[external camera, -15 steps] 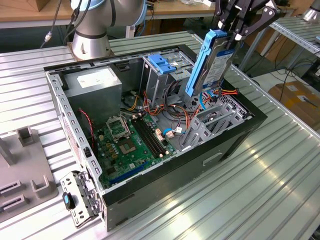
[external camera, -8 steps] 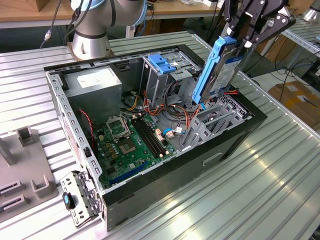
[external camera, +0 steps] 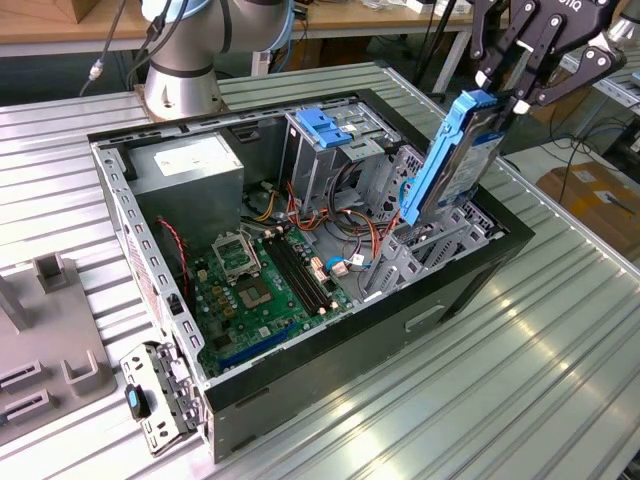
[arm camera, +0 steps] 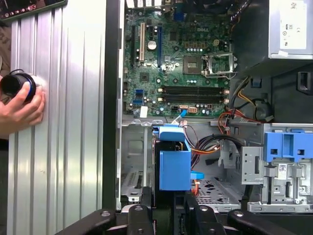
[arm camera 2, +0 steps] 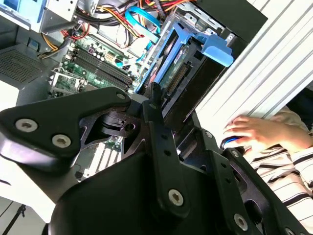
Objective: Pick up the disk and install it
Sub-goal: 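Pick up the disk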
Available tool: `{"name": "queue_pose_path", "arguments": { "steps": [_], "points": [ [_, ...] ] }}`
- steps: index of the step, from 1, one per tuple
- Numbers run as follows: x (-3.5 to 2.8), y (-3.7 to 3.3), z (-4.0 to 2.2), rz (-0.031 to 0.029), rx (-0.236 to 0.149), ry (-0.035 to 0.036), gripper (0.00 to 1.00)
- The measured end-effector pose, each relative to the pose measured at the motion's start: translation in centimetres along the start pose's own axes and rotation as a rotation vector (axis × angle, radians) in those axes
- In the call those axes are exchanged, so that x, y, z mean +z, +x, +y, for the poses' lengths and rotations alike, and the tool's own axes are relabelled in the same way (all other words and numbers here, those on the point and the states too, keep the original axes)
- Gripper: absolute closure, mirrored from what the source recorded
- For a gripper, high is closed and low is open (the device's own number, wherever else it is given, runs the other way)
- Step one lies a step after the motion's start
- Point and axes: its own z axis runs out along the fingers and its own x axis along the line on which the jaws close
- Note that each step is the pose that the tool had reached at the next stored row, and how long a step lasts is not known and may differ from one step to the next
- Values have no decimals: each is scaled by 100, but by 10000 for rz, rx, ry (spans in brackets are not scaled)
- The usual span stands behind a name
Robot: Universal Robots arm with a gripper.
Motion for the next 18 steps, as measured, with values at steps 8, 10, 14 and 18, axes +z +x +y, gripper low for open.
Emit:
{"name": "queue_pose_path", "arguments": {
  "steps": [8,10,14,18],
  "points": [
    [1,165,1,4,0,0,65],
    [1,194,1,7,-1,0,65],
    [0,198,1,7,0,0,65],
    [1,199,2,6,0,0,65]
  ]
}}
